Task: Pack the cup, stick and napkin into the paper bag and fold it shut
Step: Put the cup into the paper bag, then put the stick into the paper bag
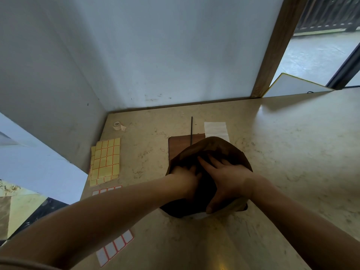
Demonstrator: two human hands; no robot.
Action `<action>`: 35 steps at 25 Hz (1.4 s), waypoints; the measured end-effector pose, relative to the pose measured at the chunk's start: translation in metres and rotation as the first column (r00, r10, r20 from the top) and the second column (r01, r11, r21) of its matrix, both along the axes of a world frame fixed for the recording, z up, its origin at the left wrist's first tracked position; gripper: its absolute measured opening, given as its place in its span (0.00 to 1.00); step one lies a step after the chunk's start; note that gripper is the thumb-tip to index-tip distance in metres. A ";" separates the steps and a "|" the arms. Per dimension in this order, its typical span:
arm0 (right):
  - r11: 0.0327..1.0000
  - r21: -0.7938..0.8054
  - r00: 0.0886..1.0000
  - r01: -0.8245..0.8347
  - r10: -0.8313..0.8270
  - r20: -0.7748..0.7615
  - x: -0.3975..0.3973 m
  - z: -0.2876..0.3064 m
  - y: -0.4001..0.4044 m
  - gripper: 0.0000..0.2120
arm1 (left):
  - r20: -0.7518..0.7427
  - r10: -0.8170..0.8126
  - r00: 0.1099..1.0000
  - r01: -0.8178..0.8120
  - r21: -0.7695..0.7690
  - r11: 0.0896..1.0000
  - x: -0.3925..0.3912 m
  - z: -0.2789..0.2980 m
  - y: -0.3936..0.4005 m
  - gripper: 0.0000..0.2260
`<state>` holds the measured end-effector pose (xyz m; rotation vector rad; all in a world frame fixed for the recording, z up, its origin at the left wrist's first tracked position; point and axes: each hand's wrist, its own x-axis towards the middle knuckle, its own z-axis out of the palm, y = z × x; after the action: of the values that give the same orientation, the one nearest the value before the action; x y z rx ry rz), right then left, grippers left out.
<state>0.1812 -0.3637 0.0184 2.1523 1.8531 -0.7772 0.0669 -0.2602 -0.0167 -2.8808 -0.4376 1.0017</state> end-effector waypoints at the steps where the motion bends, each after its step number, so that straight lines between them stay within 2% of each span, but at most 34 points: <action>1: 1.000 0.000 1.000 0.000 0.000 -0.002 -0.001 0.000 0.000 0.64 | 0.032 -0.012 0.999 0.012 0.005 1.000 -0.002 0.009 0.000 0.35; 4: 1.000 0.007 1.000 0.003 -0.003 -0.013 -0.001 0.001 -0.001 0.64 | 0.151 -0.160 0.976 0.157 0.033 0.987 -0.008 0.042 0.006 0.24; 6: 1.000 0.012 1.000 0.004 -0.004 -0.030 -0.001 0.003 -0.002 0.63 | 0.225 -0.244 0.943 0.264 -0.066 0.962 -0.012 0.071 0.016 0.19; 7: 1.000 0.015 0.999 0.003 -0.002 -0.037 -0.001 0.005 -0.002 0.62 | 0.275 -0.232 0.933 0.282 -0.156 0.947 -0.013 0.085 0.024 0.16; 9: 1.000 0.020 0.999 0.005 -0.004 -0.042 -0.001 0.004 -0.003 0.62 | 0.426 -0.039 0.904 0.219 -0.382 0.898 -0.014 0.108 0.047 0.11; 11: 1.000 0.022 0.999 0.020 -0.019 -0.037 -0.002 0.001 -0.003 0.64 | 0.570 0.256 0.781 0.136 -0.554 0.821 -0.010 0.114 0.074 0.08; 13: 0.999 0.019 0.999 0.029 -0.029 -0.031 -0.002 -0.002 -0.003 0.64 | 0.604 0.467 0.645 -0.005 -0.608 0.794 0.003 0.098 0.107 0.06; 16: 0.999 -0.001 0.998 0.043 -0.043 -0.036 0.001 -0.003 -0.002 0.64 | 0.575 0.589 0.567 -0.252 -0.560 0.789 0.033 0.047 0.156 0.06; 20: 0.998 -0.006 0.997 0.065 -0.065 -0.043 0.002 -0.004 -0.002 0.65 | 0.490 0.646 0.586 -0.431 -0.486 0.760 0.072 -0.025 0.192 0.04; 25: 0.999 0.005 0.998 0.054 -0.054 -0.030 0.003 -0.007 -0.003 0.64 | 0.406 0.649 0.644 -0.510 -0.404 0.759 0.108 -0.091 0.194 0.11; 29: 0.997 0.005 0.997 0.072 -0.072 -0.042 0.002 -0.006 0.000 0.65 | 0.349 0.703 0.619 -0.601 -0.366 0.711 0.127 -0.129 0.187 0.12; 33: 0.997 0.000 0.995 0.078 -0.078 -0.054 0.002 -0.004 0.000 0.65 | 0.339 0.655 0.675 -0.586 -0.293 0.755 0.140 -0.150 0.180 0.15; 35: 0.997 -0.007 0.996 0.075 -0.076 -0.054 0.003 -0.004 -0.001 0.65 | 0.343 0.637 0.690 -0.583 -0.258 0.770 0.145 -0.157 0.177 0.12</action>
<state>0.1840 -0.3644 0.0141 2.2311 1.8022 -0.8629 0.2121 -0.0831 -0.1736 -3.1116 -1.5081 0.4259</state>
